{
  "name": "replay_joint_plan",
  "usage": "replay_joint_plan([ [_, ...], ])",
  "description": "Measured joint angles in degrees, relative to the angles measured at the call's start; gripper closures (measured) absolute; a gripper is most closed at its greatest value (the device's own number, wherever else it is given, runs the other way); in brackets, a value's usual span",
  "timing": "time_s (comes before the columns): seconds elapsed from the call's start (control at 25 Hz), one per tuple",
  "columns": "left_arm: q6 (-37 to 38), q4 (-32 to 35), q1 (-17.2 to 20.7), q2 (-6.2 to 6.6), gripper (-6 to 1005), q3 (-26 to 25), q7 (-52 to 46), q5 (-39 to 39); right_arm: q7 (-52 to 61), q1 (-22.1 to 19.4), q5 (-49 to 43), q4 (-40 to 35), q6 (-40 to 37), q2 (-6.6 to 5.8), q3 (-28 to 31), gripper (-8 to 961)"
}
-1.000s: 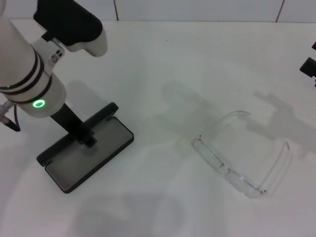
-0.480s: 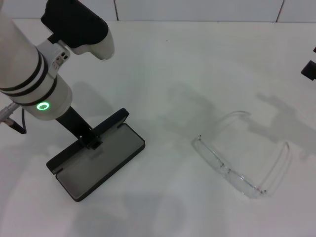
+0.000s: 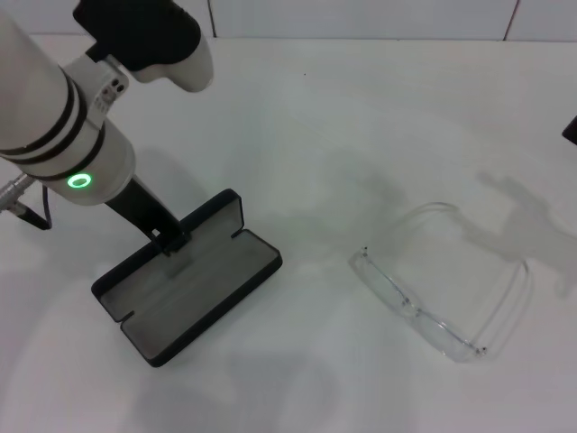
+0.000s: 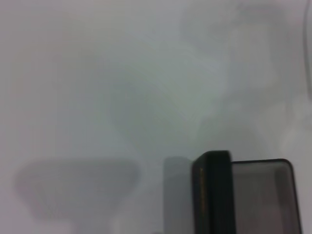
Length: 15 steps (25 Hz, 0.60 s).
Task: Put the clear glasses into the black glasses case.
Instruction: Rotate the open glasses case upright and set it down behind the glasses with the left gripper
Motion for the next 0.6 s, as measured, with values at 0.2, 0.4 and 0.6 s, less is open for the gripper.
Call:
replay_joint_plan([
  [0.2,0.1,1.6,0.1,-0.01,749,0.8,0.3,0.0,0.0,-1.0,2.7,0.0,0.0,0.00,0.1,133],
  [0.4,0.1,1.7,-0.2,-0.01,814,1.4,0.3,0.1,0.0,-1.6,3.7,0.3,-0.1,-0.18,0.2,136],
  [0.6,0.1,2.9,-0.4,-0.01,813,1.8,0.3,0.1,0.0,-1.4,3.7,0.7,0.1,-0.33,0.2,138],
])
